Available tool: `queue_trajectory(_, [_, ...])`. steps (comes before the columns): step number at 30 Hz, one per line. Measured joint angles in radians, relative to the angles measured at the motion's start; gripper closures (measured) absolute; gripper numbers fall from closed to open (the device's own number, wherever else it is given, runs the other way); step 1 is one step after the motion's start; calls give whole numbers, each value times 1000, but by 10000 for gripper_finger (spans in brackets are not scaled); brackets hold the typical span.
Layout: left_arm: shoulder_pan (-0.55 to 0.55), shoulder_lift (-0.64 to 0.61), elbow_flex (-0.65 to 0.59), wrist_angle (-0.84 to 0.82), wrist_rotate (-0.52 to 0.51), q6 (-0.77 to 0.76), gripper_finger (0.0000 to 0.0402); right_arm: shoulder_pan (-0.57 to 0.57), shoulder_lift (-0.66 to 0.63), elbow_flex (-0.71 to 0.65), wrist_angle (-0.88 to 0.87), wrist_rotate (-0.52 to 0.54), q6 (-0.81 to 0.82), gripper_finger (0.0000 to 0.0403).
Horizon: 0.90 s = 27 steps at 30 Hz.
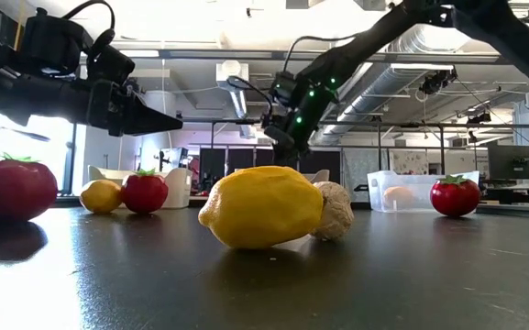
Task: Sort produce into baskets
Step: Put the top right tomato into the gray bin
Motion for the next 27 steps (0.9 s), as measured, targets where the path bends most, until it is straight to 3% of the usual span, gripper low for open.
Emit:
queue_trajectory(16, [0, 0, 0, -25, 1, -19, 401, -3, 4, 0, -108, 160, 22, 403])
queue_trajectory(27, [0, 0, 0, -26, 1, -19, 401, 17, -80, 0, -198, 185, 2, 403])
